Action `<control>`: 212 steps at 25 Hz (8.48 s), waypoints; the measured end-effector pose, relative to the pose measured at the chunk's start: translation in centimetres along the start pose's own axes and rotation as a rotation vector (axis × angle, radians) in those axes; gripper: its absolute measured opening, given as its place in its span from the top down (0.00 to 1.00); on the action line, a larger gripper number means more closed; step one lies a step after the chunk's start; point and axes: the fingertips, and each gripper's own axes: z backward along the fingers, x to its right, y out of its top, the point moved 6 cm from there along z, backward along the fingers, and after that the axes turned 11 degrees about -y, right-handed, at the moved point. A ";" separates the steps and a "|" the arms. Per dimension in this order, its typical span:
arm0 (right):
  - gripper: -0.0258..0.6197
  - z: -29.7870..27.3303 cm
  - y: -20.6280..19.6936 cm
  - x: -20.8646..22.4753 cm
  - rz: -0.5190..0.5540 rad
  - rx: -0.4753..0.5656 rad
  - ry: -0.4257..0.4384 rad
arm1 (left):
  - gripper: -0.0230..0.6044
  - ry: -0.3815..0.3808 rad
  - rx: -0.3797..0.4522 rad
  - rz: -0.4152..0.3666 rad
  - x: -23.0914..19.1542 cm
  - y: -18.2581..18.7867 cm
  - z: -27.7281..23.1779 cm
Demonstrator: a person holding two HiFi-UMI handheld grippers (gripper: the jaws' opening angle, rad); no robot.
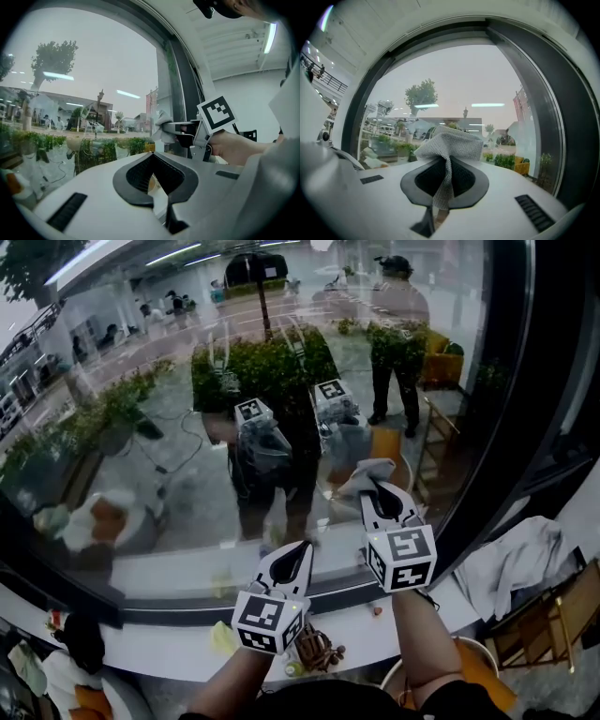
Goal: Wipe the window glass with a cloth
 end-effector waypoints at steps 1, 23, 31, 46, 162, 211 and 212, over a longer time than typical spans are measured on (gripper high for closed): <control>0.90 -0.1 0.0 0.0 -0.001 0.003 0.003 | 0.95 0.007 0.003 0.002 0.1 0.0 0.0; 0.90 -3.5 1.7 -6.1 -0.022 0.030 0.001 | 0.95 0.121 0.006 0.020 -5.9 -0.9 7.1; 0.90 -3.9 2.9 -13.0 0.001 0.024 0.029 | 0.95 0.133 0.022 0.032 -9.3 -1.2 12.2; 0.90 -4.9 4.1 -27.0 0.012 0.046 0.165 | 0.95 0.237 0.023 0.048 -15.1 -3.0 22.0; 0.90 -7.0 11.3 -56.6 0.085 0.065 0.290 | 0.95 0.236 0.083 0.044 -28.1 -1.1 40.6; 0.90 -4.2 5.5 -15.9 0.089 0.000 0.063 | 0.95 0.031 0.062 0.024 -8.7 1.4 11.4; 0.90 -4.1 5.4 -14.9 0.090 -0.003 0.056 | 0.95 0.025 0.062 0.023 -8.1 1.4 10.7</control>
